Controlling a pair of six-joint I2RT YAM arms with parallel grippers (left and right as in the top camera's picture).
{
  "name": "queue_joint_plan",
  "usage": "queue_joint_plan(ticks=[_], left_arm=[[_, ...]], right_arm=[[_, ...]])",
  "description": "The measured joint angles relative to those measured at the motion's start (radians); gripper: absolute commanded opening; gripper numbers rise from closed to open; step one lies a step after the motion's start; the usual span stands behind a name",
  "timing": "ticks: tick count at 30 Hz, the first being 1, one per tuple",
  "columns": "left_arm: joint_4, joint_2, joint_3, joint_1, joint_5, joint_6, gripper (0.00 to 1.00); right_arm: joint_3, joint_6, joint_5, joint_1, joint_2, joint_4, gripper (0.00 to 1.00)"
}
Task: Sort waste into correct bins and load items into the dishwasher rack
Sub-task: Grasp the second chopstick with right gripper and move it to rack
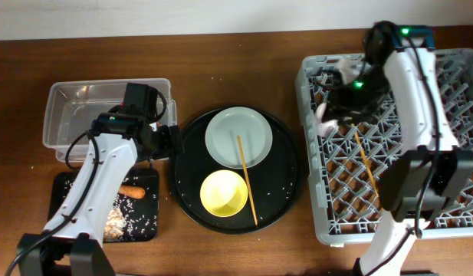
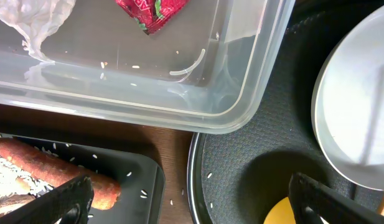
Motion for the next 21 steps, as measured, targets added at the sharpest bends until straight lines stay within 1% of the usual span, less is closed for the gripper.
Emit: queue_joint_plan(ticks=[1,3,5,7,8,9,10,12,13,14,15,16,19,21], left_arm=[[0.000,0.000,0.000,0.000,0.000,0.000,0.99],[0.000,0.000,0.000,0.000,0.000,0.000,0.99],[-0.001,0.000,0.000,0.000,0.000,0.000,0.99],[-0.001,0.000,0.000,0.000,0.000,0.000,0.99],[-0.001,0.000,0.000,0.000,0.000,0.000,0.99],[-0.001,0.000,0.000,0.000,0.000,0.000,0.99],[-0.001,0.000,0.000,0.000,0.000,0.000,0.99],[-0.001,0.000,0.000,0.000,0.000,0.000,0.99],[-0.001,0.000,0.000,0.000,0.000,0.000,0.99],[0.000,0.000,0.000,0.000,0.000,0.000,0.99],[0.000,0.000,0.000,0.000,0.000,0.000,0.99],[-0.001,0.000,0.000,0.000,0.000,0.000,0.99],[-0.001,0.000,0.000,0.000,0.000,0.000,0.99],[-0.001,0.000,0.000,0.000,0.000,0.000,0.99]], right_arm=[[0.000,0.001,-0.055,0.051,0.000,0.022,0.92],[0.000,0.003,-0.096,0.144,0.000,0.066,0.98],[0.000,0.010,-0.114,0.228,0.000,0.098,0.98],[0.000,0.053,-0.113,0.315,0.000,0.125,0.98],[0.000,0.085,-0.097,0.344,0.002,0.139,0.96],[0.000,0.120,-0.066,0.373,0.005,0.162,0.89],[0.000,0.162,-0.025,0.407,0.012,0.187,0.77],[0.000,0.217,0.053,0.462,0.035,0.221,0.64],[0.000,0.237,0.098,0.490,0.049,0.242,0.60],[0.000,0.253,0.138,0.514,0.063,0.261,0.59],[-0.006,0.266,0.173,0.538,0.076,0.277,0.55],[-0.017,0.271,0.199,0.558,0.086,0.291,0.54],[-0.060,0.293,0.251,0.583,0.115,0.362,0.51],[-0.101,0.311,0.274,0.583,0.136,0.426,0.45]])
